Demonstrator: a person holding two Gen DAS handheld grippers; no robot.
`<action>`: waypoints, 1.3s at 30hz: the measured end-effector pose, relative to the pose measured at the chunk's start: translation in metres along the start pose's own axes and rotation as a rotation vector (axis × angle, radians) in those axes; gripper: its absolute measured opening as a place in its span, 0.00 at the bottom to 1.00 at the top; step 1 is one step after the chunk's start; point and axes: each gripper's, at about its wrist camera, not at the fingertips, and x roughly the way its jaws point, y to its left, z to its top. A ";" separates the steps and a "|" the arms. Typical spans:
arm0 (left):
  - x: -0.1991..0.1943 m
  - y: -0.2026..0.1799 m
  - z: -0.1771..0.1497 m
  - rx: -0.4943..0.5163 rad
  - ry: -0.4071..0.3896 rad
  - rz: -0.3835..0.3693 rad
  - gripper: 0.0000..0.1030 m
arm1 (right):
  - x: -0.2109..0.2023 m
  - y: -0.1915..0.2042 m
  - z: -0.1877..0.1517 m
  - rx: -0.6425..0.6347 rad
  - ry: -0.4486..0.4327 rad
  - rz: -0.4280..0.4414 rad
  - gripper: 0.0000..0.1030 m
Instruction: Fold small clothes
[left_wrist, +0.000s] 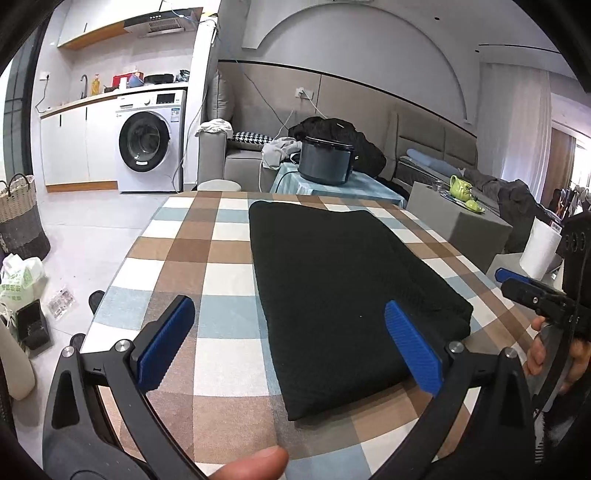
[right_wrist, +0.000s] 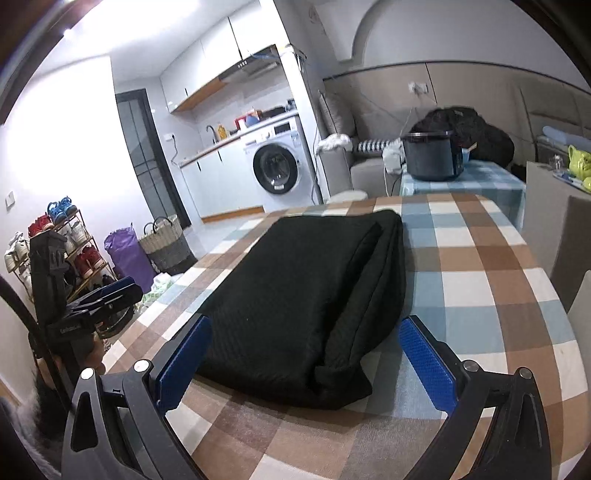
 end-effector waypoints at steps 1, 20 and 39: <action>0.002 0.001 -0.001 0.002 -0.004 0.007 1.00 | 0.000 0.001 0.000 -0.007 -0.005 -0.003 1.00; 0.016 0.009 -0.013 0.033 -0.020 0.034 1.00 | -0.006 0.000 -0.009 -0.058 -0.062 -0.005 1.00; 0.019 0.014 -0.018 0.024 -0.029 0.018 1.00 | -0.007 0.002 -0.017 -0.074 -0.074 -0.050 1.00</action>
